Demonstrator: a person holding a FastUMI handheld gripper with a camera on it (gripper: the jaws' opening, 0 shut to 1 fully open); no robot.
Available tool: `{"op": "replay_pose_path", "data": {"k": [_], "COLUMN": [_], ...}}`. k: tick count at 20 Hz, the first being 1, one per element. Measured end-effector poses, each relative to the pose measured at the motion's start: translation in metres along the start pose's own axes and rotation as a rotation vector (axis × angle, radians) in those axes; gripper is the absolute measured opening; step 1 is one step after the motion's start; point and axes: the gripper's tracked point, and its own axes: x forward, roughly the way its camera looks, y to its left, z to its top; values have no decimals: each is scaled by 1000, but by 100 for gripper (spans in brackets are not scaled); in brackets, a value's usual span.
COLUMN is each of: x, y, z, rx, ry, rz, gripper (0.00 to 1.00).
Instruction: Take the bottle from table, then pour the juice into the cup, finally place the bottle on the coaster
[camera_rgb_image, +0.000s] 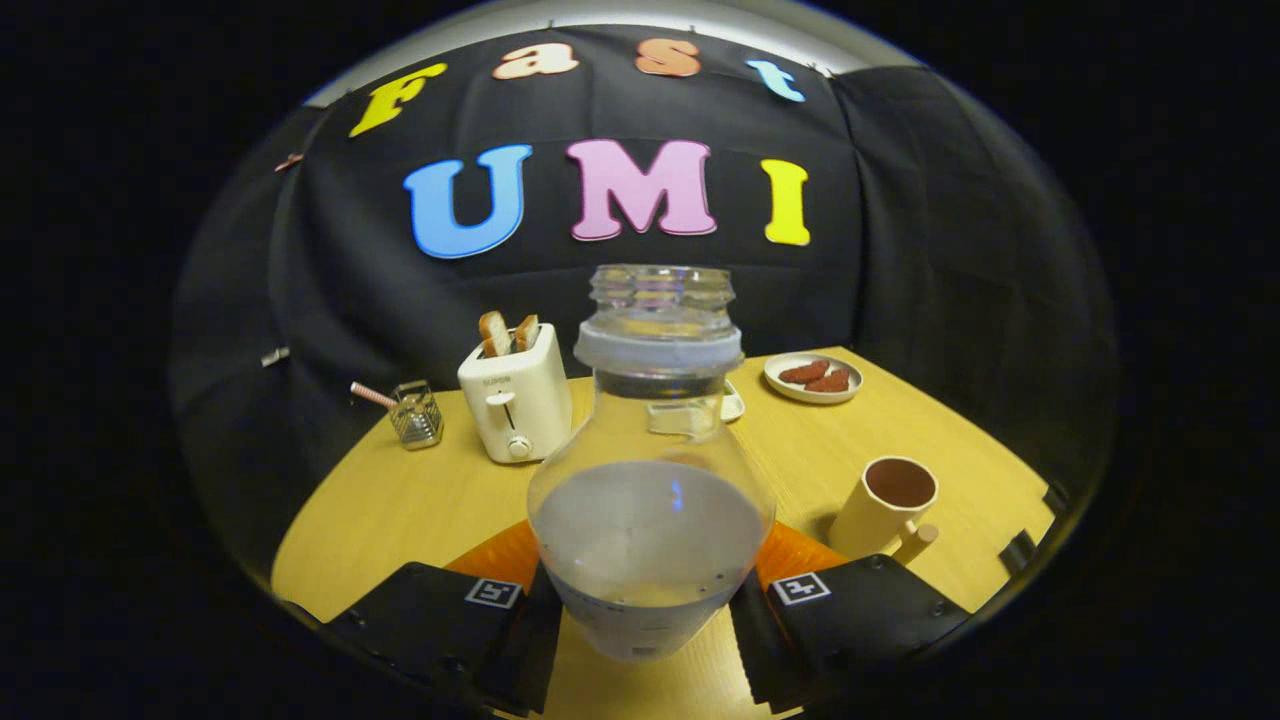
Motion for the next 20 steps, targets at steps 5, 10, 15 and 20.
{"op": "replay_pose_path", "data": {"k": [5,10,15,20], "x": [23,70,126,165], "y": [14,10,-15,-37], "z": [-2,12,24,32], "rx": [-113,-109,-45,0], "ry": [-64,-103,-117,-142], "rz": [10,-16,-88,-87], "gripper": [75,75,75,76]}}
